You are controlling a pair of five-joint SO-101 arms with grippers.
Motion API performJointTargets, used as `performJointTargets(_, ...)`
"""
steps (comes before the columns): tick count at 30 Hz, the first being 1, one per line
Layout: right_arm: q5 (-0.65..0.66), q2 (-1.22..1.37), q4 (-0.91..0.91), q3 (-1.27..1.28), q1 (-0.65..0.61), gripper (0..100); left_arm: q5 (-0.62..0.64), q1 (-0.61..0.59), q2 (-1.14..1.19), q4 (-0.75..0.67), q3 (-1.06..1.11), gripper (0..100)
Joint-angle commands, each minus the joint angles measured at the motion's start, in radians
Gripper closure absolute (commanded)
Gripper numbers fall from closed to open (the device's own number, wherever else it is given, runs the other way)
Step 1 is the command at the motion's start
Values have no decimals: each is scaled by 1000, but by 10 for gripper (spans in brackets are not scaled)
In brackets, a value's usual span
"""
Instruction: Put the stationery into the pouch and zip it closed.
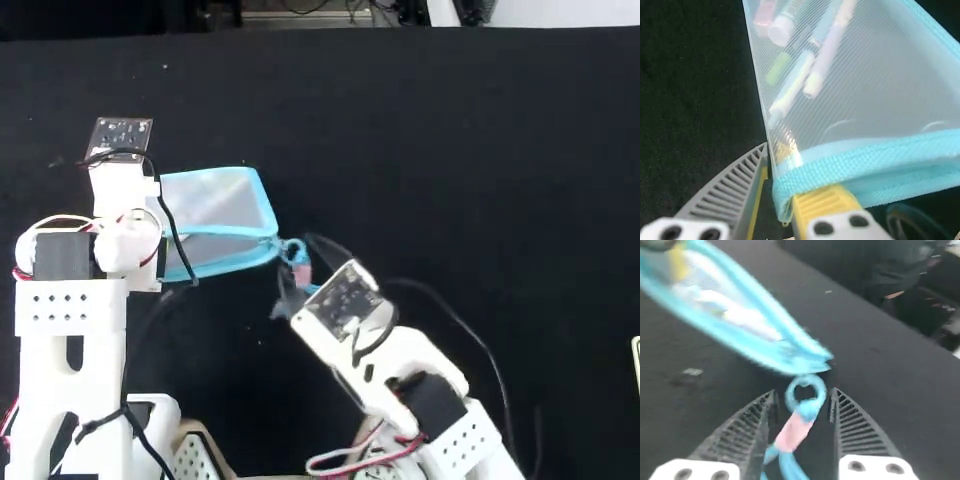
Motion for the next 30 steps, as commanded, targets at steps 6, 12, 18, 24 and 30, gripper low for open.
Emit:
performJointTargets(6,2,-13,35,-62,-91,868,3,4,11,0,24,970)
performJointTargets(12,2,-13,20,-62,-86,864,3,4,11,0,24,970)
performJointTargets(18,-5,-13,18,-64,-44,864,3,4,11,0,24,970)
performJointTargets(24,-5,-2,-54,-35,43,864,3,4,11,0,24,970)
performJointTargets(30,-6,-2,-77,-13,0,863,3,4,11,0,24,970)
